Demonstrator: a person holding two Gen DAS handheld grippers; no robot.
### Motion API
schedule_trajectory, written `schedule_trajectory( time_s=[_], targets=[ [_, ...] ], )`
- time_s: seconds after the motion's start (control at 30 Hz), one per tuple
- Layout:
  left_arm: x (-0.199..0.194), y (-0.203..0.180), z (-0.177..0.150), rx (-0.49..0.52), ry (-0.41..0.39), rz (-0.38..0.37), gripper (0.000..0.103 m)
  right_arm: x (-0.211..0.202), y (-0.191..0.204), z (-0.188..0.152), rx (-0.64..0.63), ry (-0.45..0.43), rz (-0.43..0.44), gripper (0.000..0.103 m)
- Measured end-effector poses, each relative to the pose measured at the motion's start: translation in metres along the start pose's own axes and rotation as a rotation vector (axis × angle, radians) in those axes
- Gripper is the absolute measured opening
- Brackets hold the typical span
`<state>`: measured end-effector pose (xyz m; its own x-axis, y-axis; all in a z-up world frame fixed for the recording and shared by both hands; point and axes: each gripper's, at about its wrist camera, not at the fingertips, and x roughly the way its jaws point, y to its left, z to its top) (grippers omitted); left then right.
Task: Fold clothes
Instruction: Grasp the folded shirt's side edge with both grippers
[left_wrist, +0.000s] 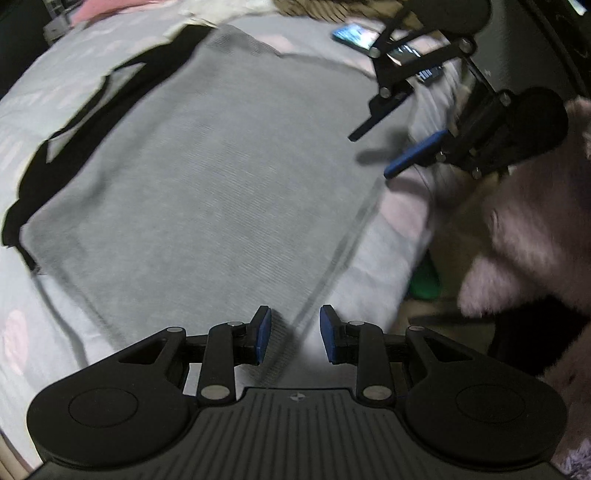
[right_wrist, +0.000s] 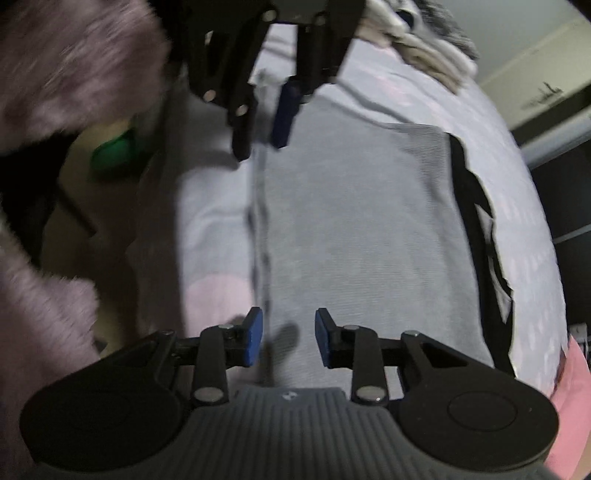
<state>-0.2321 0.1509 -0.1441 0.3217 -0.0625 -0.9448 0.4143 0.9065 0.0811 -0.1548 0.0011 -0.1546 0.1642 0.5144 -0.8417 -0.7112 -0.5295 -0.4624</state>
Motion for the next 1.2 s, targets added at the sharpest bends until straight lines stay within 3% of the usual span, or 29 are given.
schedule_trajectory(
  time_s=[0.03,0.1,0.3,0.43,0.63,0.73,1.0,1.07,1.1,1.13,1.17,1.2],
  targets=[
    [0.001,-0.005,-0.001,0.029,0.004,0.017,0.041,0.001,0.002,-0.001,-0.009,0.008,-0.003,0.038],
    [0.004,-0.014,-0.004,0.088,0.009,0.062,0.049,0.005,0.007,-0.003,-0.017,0.029,-0.012,0.039],
    [0.008,-0.018,-0.009,0.128,0.029,0.117,0.050,0.011,0.015,-0.012,-0.085,0.093,-0.040,0.041],
    [0.008,-0.009,-0.021,0.147,0.079,0.193,0.053,0.013,0.020,-0.031,-0.172,0.181,-0.094,0.043],
    [0.004,-0.006,-0.030,0.156,0.125,0.271,0.053,0.008,0.035,-0.047,-0.282,0.222,-0.152,0.043],
    [0.008,-0.009,-0.039,0.211,0.167,0.326,0.052,0.006,0.033,-0.053,-0.272,0.244,-0.158,0.043],
    [0.007,-0.011,-0.044,0.236,0.160,0.343,0.052,0.012,0.031,-0.060,-0.268,0.313,-0.197,0.041],
    [0.008,-0.009,-0.042,0.228,0.155,0.351,0.040,0.014,0.029,-0.060,-0.262,0.322,-0.199,0.035],
    [0.009,-0.008,-0.041,0.220,0.152,0.356,0.024,0.014,0.029,-0.060,-0.261,0.325,-0.199,0.031],
    [0.010,-0.006,-0.040,0.212,0.154,0.360,0.016,0.015,0.029,-0.060,-0.260,0.329,-0.199,0.023],
    [0.011,-0.005,-0.039,0.203,0.158,0.356,0.015,0.015,0.028,-0.060,-0.259,0.330,-0.200,0.014],
    [0.011,-0.004,-0.038,0.192,0.156,0.347,0.009,0.014,0.028,-0.059,-0.253,0.324,-0.206,0.012]
  ],
)
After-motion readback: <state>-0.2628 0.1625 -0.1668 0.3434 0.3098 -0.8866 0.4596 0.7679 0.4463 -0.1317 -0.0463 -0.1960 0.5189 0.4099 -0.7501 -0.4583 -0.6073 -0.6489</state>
